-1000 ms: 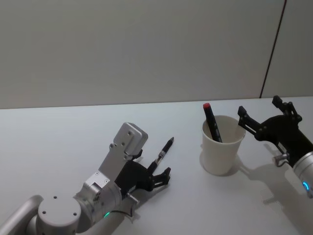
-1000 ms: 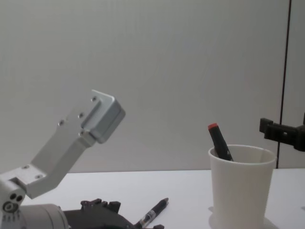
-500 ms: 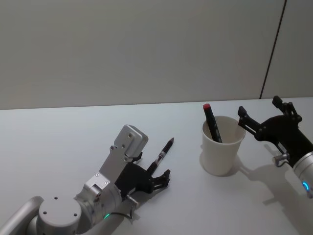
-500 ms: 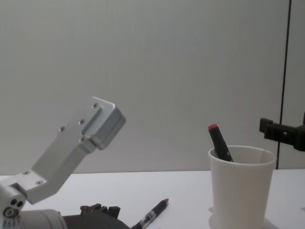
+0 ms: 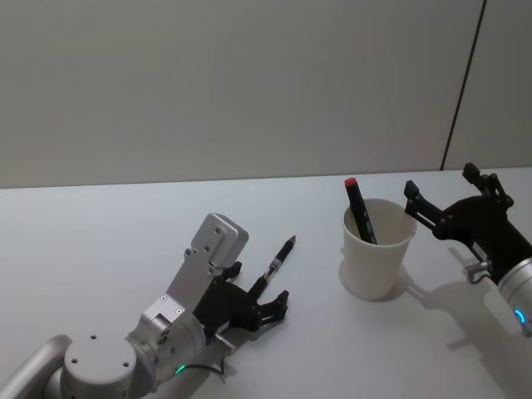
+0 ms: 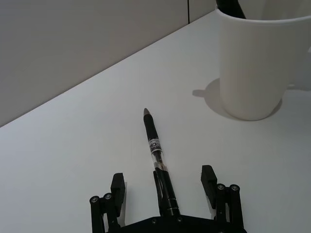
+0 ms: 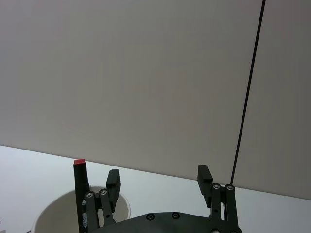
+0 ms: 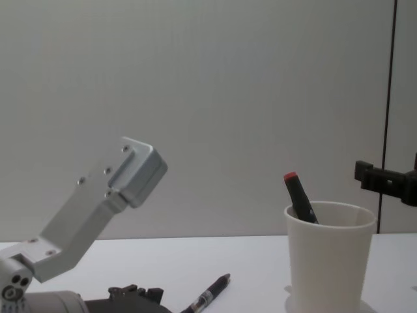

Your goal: Place the pen into the pen holder.

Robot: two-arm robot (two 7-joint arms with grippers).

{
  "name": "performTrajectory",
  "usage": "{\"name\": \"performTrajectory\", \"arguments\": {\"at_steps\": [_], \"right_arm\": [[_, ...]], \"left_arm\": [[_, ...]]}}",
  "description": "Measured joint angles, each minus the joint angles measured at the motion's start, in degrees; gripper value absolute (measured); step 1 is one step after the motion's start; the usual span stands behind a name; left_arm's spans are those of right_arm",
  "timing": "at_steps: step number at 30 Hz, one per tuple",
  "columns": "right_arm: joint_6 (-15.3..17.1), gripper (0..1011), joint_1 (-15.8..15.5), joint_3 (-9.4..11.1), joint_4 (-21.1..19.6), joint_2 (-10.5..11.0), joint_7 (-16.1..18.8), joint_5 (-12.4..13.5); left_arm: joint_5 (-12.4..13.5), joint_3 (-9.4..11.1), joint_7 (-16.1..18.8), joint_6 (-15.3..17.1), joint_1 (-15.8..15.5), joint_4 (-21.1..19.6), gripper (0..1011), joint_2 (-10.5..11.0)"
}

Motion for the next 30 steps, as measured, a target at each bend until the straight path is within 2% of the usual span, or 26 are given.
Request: {"name": "performTrajectory", "arguments": {"at_steps": [14,30], "right_arm": [[0.0,1001,0.0,0.0,0.0,0.0,0.0,0.0],[0.0,1001,0.0,0.0,0.0,0.0,0.0,0.0]], "left_arm": [[-1.8,-0.3,1.2,-0.2,0.7,0.0,998,-0.2],[-3.1,-0.7,3.9,-3.7,1.3,0.3,1000,-0.7]]}}
